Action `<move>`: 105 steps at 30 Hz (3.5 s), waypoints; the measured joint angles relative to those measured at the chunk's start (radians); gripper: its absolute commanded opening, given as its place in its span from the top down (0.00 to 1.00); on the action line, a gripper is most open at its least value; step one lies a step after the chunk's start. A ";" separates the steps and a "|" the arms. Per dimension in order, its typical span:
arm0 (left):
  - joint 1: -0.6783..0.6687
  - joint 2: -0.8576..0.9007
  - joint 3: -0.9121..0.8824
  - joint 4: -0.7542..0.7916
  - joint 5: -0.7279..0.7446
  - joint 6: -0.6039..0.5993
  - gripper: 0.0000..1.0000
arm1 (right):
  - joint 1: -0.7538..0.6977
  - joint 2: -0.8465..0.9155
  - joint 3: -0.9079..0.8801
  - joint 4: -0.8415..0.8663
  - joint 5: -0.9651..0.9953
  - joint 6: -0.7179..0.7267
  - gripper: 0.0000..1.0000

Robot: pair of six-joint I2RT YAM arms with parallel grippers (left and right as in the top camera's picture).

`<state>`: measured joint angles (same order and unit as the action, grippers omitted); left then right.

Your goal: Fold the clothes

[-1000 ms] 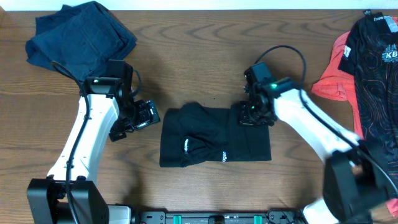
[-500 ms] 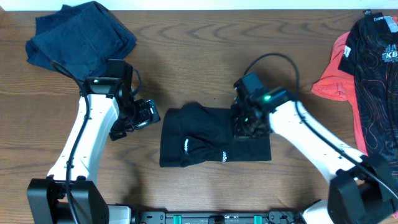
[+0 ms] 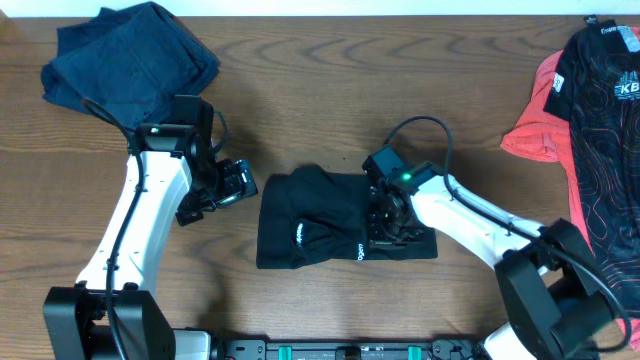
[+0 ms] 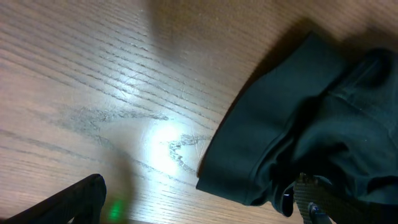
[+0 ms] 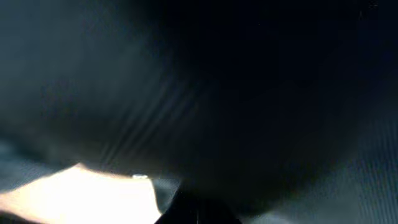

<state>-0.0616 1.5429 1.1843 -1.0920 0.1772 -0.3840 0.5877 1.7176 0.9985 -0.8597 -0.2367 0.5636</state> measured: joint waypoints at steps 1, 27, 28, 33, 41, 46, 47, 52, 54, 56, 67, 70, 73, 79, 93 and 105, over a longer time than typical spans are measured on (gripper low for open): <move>0.000 0.000 0.000 0.001 0.000 0.000 0.02 | 0.001 -0.019 0.006 -0.013 0.000 0.000 0.85; 0.121 0.257 -0.031 0.154 0.320 0.346 0.02 | 0.000 -0.368 0.121 -0.169 0.002 -0.073 0.01; 0.126 0.268 -0.031 0.154 0.334 0.360 0.02 | 0.000 -0.368 0.121 -0.169 0.002 -0.074 0.01; 0.144 0.306 -0.045 0.159 0.384 0.401 0.02 | 0.000 -0.368 0.121 -0.169 0.002 -0.079 0.01; 0.148 0.327 -0.125 0.215 0.488 0.434 0.02 | 0.000 -0.368 0.121 -0.151 0.002 -0.079 0.01; 0.151 0.309 -0.199 0.290 0.628 0.438 0.02 | 0.000 -0.368 0.121 -0.148 0.002 -0.079 0.01; 0.151 0.306 -0.214 0.305 0.654 0.438 0.02 | 0.000 -0.368 0.121 -0.148 0.002 -0.079 0.01; 0.137 0.298 -0.299 0.394 0.798 0.441 0.02 | 0.000 -0.368 0.121 -0.143 0.001 -0.079 0.01; 0.119 0.298 -0.321 0.422 0.836 0.439 0.02 | 0.000 -0.368 0.121 -0.138 0.002 -0.079 0.01; 0.096 0.298 -0.336 0.441 0.861 0.433 0.02 | 0.000 -0.368 0.121 -0.138 0.002 -0.079 0.01; -0.002 0.297 -0.353 0.572 0.897 0.315 0.00 | 0.000 -0.368 0.121 -0.151 0.002 -0.079 0.01; -0.016 0.294 -0.355 0.604 0.893 0.280 0.15 | 0.000 -0.368 0.121 -0.153 0.002 -0.079 0.01; -0.030 0.297 -0.359 0.647 0.848 0.233 0.40 | 0.000 -0.368 0.121 -0.153 0.002 -0.079 0.01; -0.051 0.301 -0.363 0.708 0.773 0.158 0.79 | 0.000 -0.368 0.121 -0.163 0.002 -0.079 0.01; -0.042 0.313 -0.366 0.718 0.705 0.144 0.94 | 0.000 -0.368 0.121 -0.187 0.002 -0.081 0.01; 0.086 0.290 -0.184 0.293 0.355 0.219 0.94 | 0.000 -0.368 0.121 -0.193 0.051 -0.095 0.01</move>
<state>0.0246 1.8324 1.0000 -0.7986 0.5320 -0.1650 0.5877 1.3499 1.1194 -1.0531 -0.1860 0.4690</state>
